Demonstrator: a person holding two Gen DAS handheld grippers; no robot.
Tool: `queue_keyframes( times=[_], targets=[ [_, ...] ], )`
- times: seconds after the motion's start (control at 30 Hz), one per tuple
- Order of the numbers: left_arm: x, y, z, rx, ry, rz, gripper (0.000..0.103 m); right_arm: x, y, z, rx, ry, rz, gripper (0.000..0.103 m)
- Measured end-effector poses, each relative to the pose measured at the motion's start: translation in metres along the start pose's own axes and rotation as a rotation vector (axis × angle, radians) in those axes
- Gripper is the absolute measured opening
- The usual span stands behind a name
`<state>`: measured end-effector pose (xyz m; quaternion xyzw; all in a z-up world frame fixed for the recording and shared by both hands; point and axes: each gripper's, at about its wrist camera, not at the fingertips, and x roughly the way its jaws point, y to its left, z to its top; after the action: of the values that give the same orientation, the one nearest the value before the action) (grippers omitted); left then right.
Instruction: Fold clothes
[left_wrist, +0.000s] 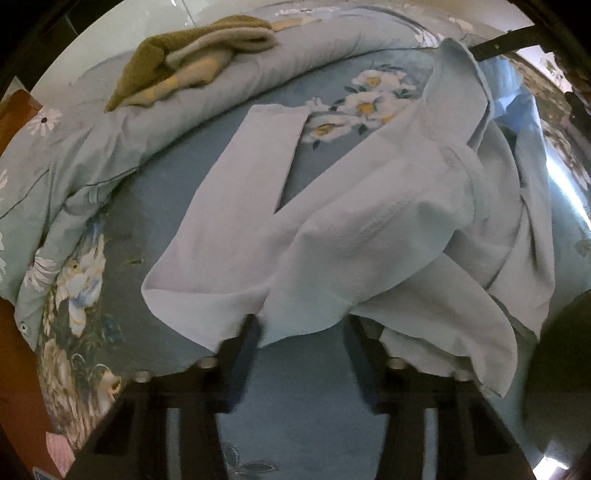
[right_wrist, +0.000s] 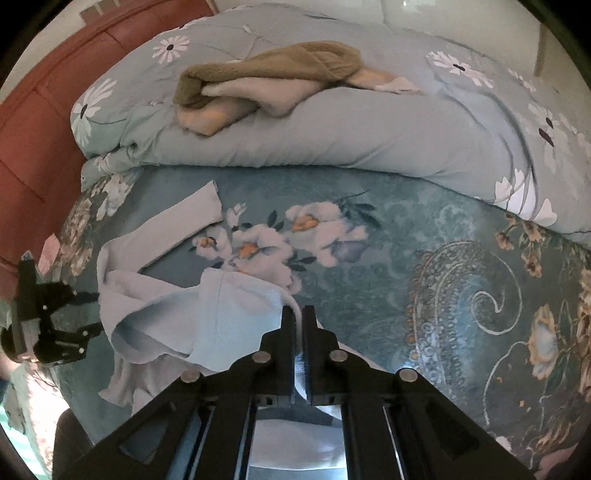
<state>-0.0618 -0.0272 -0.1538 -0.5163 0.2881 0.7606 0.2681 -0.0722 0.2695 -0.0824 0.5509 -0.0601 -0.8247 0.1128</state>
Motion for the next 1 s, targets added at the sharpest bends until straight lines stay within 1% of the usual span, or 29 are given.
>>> queue_keyframes(
  times=[0.03,0.1,0.13,0.27,0.4,0.53,0.63,0.8,0.87,1.0],
  targets=[
    [0.001,0.001,0.001,-0.005,0.003,0.004,0.023,-0.001,-0.001,0.000,0.005,-0.001,0.004,0.003],
    [0.003,0.004,0.002,-0.020,0.005,0.012,0.008,-0.003,-0.002,-0.001,0.014,-0.002,0.011,0.003],
    [0.001,0.006,0.003,-0.035,-0.001,0.014,0.006,-0.005,-0.001,-0.001,0.031,-0.012,-0.010,0.003],
    [-0.013,0.017,0.006,-0.116,-0.051,0.020,0.004,-0.021,0.004,0.001,0.031,-0.040,-0.006,0.003],
    [-0.042,0.030,0.009,-0.188,-0.120,0.036,0.003,-0.045,0.013,0.006,0.032,-0.088,-0.001,0.003],
    [-0.078,0.042,0.009,-0.265,-0.201,0.048,0.003,-0.081,0.025,0.013,0.026,-0.159,0.010,0.003],
    [-0.114,0.050,0.005,-0.319,-0.273,0.067,0.003,-0.112,0.038,0.015,0.008,-0.220,0.017,0.003],
    [-0.163,0.057,-0.008,-0.375,-0.366,0.082,0.003,-0.167,0.058,0.015,-0.009,-0.337,0.030,0.003],
    [-0.179,0.053,-0.014,-0.375,-0.388,0.099,0.003,-0.178,0.064,0.012,-0.013,-0.342,0.044,0.003],
    [-0.192,0.039,-0.029,-0.376,-0.397,0.115,0.003,-0.176,0.075,-0.007,-0.025,-0.321,0.060,0.003]
  ],
)
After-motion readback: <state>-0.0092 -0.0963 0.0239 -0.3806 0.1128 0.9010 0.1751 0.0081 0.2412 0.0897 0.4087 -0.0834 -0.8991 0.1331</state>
